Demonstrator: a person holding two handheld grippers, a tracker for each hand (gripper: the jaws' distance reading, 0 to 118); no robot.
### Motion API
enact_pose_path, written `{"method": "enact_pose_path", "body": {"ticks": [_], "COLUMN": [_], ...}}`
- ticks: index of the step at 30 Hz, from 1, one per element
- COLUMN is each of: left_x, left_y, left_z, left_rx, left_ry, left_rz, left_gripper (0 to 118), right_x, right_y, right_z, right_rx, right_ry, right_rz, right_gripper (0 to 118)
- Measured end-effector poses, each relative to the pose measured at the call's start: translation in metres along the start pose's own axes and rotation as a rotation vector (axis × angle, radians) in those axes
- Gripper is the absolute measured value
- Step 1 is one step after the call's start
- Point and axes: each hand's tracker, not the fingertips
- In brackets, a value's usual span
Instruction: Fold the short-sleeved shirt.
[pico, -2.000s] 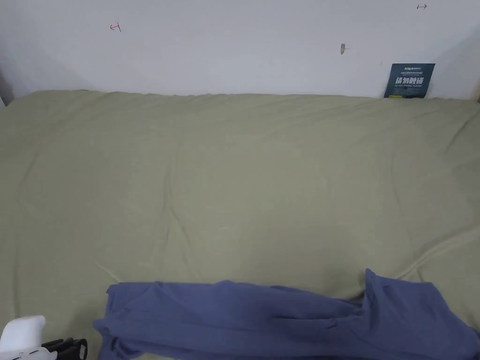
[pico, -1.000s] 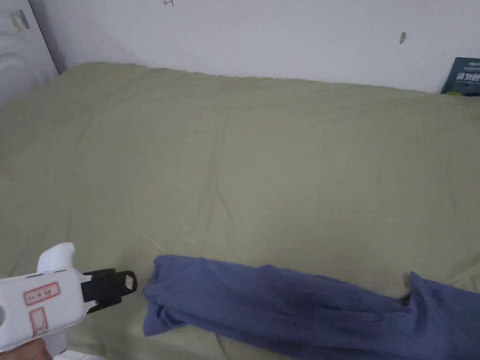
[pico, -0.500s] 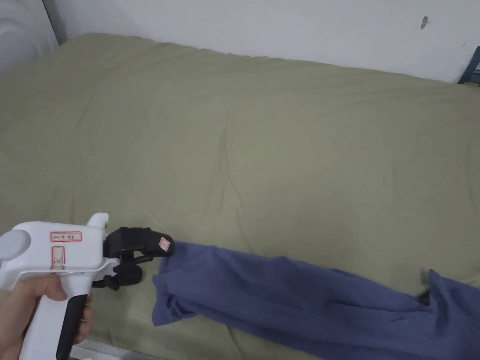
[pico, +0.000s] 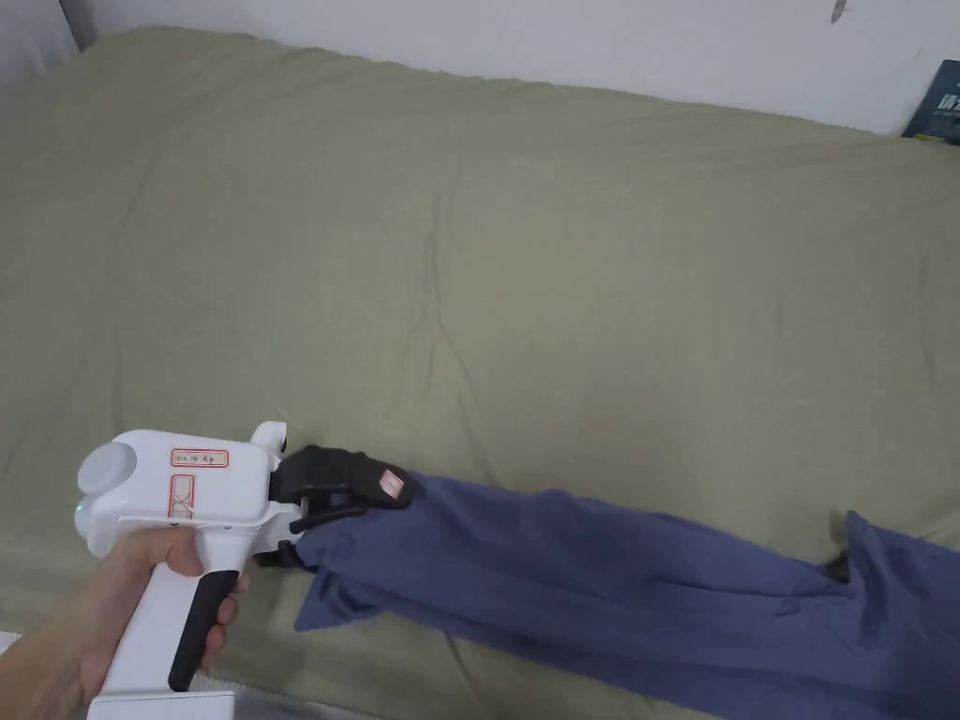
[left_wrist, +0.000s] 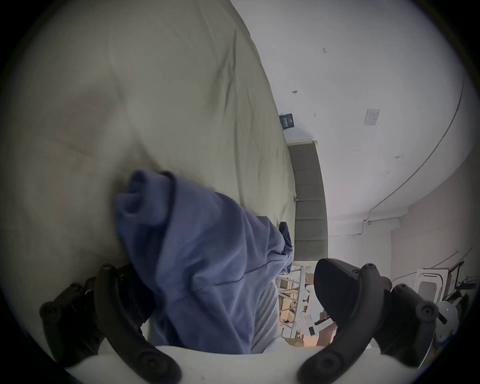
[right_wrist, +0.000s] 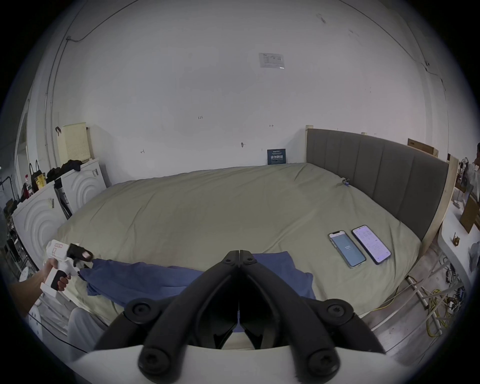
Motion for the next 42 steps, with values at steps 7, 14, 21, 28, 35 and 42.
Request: {"method": "enact_pose_path", "body": {"ticks": [7,14,21,28,35,42], "left_x": [0.006,0.034,0.080,0.165,0.237,0.238], "left_y": [-0.013,-0.016,-0.029,-0.053,-0.086,-0.117], "left_z": [0.002,0.047,0.132,0.089,-0.022,-0.148], "left_rx": [0.044,0.129,0.274,0.236,0.109,-0.065], "left_ry": [0.184,0.240,0.395,0.619,0.802,0.923], "left_rz": [-0.053,-0.059,-0.110,-0.304,-0.556,-0.727], "left_gripper": [5,5,5,5,5,5], "right_x": [0.006,0.018,0.025,0.028,0.036,0.046], "right_y": [0.000,0.000,-0.001,-0.004,-0.010,-0.024], "right_z": [0.004,0.000,-0.005,-0.005,0.002,0.009], "right_rx": [0.015,0.025,0.002,0.002,-0.014,-0.041], "right_ry": [0.028,0.046,0.090,0.106,0.125,0.120], "right_rz": [-0.015,-0.030,-0.034,-0.034,-0.034,-0.060], "right_gripper": [1,1,1,1,1,1]}}
